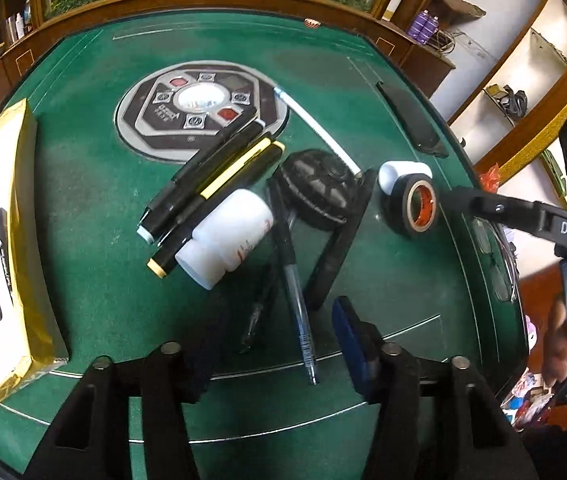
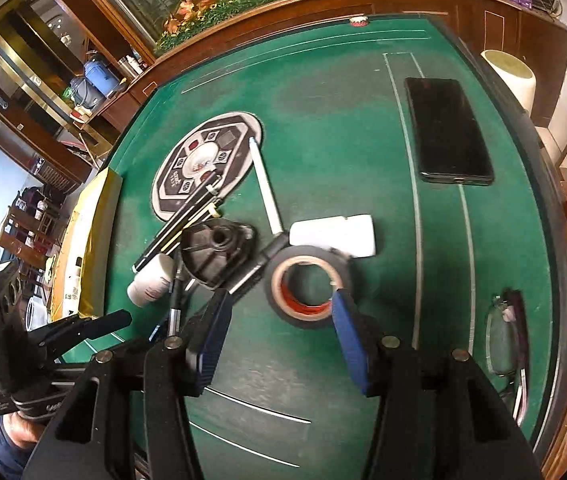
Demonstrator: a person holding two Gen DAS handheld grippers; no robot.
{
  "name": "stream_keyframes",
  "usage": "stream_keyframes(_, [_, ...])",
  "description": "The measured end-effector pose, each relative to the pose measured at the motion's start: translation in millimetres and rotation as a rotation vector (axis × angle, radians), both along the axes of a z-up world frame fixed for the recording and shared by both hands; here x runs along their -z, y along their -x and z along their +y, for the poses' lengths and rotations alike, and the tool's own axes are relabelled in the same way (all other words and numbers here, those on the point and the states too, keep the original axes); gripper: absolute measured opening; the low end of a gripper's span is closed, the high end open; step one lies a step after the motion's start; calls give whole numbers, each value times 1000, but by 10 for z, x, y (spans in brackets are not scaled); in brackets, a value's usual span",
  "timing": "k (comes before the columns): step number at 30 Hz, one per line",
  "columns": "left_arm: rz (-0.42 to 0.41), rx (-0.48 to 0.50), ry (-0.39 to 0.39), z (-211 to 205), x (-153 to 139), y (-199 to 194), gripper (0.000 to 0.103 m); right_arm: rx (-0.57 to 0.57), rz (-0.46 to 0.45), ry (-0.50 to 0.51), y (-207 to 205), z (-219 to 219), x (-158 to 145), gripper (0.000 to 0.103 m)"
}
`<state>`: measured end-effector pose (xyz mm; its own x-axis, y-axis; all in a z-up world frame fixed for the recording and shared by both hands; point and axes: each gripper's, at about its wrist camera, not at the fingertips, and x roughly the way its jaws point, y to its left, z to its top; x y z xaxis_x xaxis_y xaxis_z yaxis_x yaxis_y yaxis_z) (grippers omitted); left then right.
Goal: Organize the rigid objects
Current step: 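Grasp the clear ballpoint pen with the left tool while the right tool moves toward the tape roll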
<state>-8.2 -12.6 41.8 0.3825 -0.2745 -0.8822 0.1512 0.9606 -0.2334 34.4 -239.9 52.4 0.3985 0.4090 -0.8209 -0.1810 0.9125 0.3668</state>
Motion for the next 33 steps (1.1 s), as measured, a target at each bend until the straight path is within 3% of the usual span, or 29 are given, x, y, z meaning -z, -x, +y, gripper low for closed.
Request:
stream_keyframes(6, [19, -41, 11, 64, 85, -23, 53, 7, 26, -22, -42, -187, 66, 51])
stream_keyframes(8, [4, -37, -28, -10, 92, -65, 53, 7, 29, -18, -67, -217, 80, 51])
stream_keyframes(11, [9, -45, -63, -35, 138, -131, 34, 1, 29, -18, -79, -247, 71, 51])
stream_keyframes(14, [7, -41, -90, 4, 154, -138, 28, -2, 31, -19, -94, -284, 80, 51])
stream_keyframes(23, [31, 39, -106, -112, 266, -163, 28, 2, 44, -13, -119, -352, 106, 51])
stream_keyframes(25, [13, 48, -122, -148, 267, -205, 28, 2, 45, -10, -116, -362, 111, 51])
stream_keyframes(29, [-30, 47, -133, -187, 279, -359, 13, 2, 58, -13, -131, -377, 158, 51])
stream_keyframes(33, [-75, 50, -182, -301, 281, -362, 11, -21, 68, -28, -138, -330, 190, 53])
